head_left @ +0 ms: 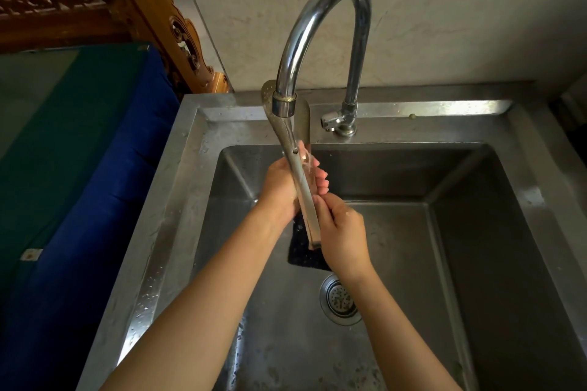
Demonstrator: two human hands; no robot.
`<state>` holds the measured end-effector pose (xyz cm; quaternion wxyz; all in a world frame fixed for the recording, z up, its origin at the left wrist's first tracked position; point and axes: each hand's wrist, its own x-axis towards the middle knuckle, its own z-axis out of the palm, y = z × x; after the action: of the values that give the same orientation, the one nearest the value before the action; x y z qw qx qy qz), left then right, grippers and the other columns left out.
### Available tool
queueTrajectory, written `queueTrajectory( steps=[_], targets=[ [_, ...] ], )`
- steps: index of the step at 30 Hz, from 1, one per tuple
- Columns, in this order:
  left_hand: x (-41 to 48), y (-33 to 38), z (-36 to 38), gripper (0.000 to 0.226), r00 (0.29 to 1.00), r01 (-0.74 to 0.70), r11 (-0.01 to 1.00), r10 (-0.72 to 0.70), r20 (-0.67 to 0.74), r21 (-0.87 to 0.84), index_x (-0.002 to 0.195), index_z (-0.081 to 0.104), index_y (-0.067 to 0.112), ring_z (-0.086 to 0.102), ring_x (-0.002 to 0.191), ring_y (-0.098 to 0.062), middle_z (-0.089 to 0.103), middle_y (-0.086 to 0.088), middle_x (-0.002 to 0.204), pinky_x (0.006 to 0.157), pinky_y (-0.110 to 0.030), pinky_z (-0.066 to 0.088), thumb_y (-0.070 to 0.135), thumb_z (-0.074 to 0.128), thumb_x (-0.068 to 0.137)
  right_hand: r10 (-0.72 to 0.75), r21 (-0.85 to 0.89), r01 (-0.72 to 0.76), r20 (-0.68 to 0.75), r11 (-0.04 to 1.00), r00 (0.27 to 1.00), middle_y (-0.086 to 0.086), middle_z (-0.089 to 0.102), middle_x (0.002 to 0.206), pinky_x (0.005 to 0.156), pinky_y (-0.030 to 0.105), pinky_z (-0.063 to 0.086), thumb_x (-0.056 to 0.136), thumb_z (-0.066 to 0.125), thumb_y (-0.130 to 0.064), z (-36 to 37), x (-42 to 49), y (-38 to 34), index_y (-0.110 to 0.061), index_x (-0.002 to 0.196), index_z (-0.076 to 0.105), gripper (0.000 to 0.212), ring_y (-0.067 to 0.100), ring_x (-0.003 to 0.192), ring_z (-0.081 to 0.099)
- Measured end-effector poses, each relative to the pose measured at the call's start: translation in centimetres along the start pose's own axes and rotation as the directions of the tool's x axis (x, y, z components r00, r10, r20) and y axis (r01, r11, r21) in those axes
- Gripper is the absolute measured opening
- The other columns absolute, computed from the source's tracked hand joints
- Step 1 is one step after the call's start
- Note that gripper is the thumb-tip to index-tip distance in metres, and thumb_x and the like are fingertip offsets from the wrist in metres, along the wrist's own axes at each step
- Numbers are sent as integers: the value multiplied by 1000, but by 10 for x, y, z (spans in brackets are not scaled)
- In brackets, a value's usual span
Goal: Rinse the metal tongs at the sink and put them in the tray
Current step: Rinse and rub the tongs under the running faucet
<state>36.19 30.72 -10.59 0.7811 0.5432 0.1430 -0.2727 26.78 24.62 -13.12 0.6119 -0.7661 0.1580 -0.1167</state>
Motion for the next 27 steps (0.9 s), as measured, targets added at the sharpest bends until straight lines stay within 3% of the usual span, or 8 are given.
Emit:
queueTrajectory(
  steps=[6, 8, 12, 16, 20, 22, 24, 27],
  targets=[
    [2, -2, -12, 17, 986, -41, 983, 69, 153, -179, 98, 62, 8, 60, 53, -8, 70, 0, 69, 52, -20, 52, 2, 48, 91, 75, 18, -76, 35, 997, 997, -9, 50, 52, 40, 22, 40, 95, 49, -22, -1, -3, 5, -22, 69, 60, 28, 3, 47, 48],
    [3, -3, -11, 14, 992, -51, 989, 66, 109, -136, 90, 62, 8, 56, 46, -8, 65, 1, 58, 46, -19, 49, 10, 48, 94, 60, -20, -60, 34, 998, 998, -9, 52, 53, 47, 27, 43, 95, 49, -21, 2, -3, 6, -15, 76, 63, 24, 5, 49, 49],
    [5, -3, -13, 46, 1000, -5, 996, 6, 6, -90, 61, 60, 12, 50, 36, -11, 56, -1, 45, 37, -16, 41, 32, 41, 97, 44, -16, -43, 55, 999, 998, -1, 58, 57, 45, 19, 40, 95, 48, -19, 7, -6, 7, -14, 80, 64, 22, 6, 51, 52],
    [4, -5, -16, 51, 999, 36, 995, -33, 31, -91, 67, 59, 8, 53, 37, -13, 58, -3, 45, 38, -16, 43, 40, 34, 98, 28, -16, -28, 49, 999, 998, -2, 55, 55, 45, 17, 37, 95, 49, -18, 8, -9, 10, -10, 77, 63, 24, 7, 49, 49],
    [-7, -7, -17, 44, 996, -56, 987, 67, 67, -149, 100, 61, 7, 70, 78, -17, 73, -8, 86, 64, -28, 57, 38, 29, 100, -12, -53, 10, -28, 999, 1000, -11, 49, 51, 43, 9, 32, 94, 49, -12, 7, -7, 12, -12, 71, 58, 25, 1, 47, 48],
    [-15, -14, -17, 38, 984, -176, 984, 176, 5, -4, 113, 55, 13, 65, 98, -15, 68, -3, 107, 72, -26, 55, 41, 34, 98, -9, -66, 7, -40, 998, 999, -11, 48, 51, 41, 9, 31, 94, 48, -12, 4, -4, 13, -14, 70, 53, 25, 1, 46, 47],
    [-21, -17, -16, 27, 939, -297, 920, 330, -98, 254, 116, 53, 18, 63, 92, -4, 64, 6, 102, 69, -16, 51, 34, 45, 95, -11, -75, 10, -4, 997, 1000, -10, 50, 55, 41, 9, 32, 95, 47, -14, 2, -4, 15, -17, 75, 53, 21, -1, 48, 49],
    [-27, -4, -5, 15, 931, -316, 939, 334, -149, 133, 101, 56, 11, 57, 57, -5, 58, 2, 75, 51, -16, 48, 21, 46, 97, -19, -110, 27, 78, 994, 997, -10, 52, 60, 45, 14, 35, 95, 46, -15, 5, -6, 17, -14, 86, 55, 13, -1, 54, 51]
  ],
)
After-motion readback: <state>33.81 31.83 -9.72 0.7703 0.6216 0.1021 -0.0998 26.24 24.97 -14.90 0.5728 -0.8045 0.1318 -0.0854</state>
